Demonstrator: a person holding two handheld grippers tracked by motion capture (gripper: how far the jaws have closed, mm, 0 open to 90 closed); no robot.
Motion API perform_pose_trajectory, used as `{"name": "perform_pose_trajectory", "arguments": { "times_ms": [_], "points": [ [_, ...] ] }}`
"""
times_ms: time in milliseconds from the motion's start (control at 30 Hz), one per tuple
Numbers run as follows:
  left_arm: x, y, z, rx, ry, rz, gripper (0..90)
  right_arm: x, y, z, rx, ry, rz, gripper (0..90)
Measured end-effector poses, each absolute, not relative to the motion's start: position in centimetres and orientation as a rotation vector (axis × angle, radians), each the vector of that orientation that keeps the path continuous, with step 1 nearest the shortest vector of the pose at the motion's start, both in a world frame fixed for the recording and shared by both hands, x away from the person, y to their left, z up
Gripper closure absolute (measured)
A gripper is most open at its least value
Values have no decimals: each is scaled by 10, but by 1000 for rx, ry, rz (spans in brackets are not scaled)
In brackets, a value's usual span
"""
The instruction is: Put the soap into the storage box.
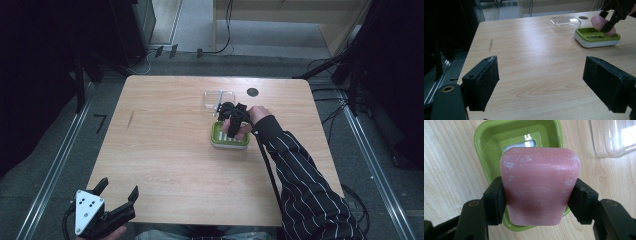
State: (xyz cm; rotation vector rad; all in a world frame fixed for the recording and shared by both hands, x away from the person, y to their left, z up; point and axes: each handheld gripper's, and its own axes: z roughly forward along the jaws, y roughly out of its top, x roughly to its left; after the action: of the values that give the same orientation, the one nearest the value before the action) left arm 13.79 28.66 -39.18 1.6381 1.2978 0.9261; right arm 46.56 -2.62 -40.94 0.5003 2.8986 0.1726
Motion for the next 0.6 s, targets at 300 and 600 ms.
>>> {"name": "perform_pose_trajectory", "arguments": {
  "times_ms": [300,600],
  "points": [
    [135,288,-392,1628,1306,934,139,469,-22,-416,453,2903,154,390],
    [135,288,-392,1628,1307,934,139,470,-20,-423,443,2909,140,390]
  ]
}}
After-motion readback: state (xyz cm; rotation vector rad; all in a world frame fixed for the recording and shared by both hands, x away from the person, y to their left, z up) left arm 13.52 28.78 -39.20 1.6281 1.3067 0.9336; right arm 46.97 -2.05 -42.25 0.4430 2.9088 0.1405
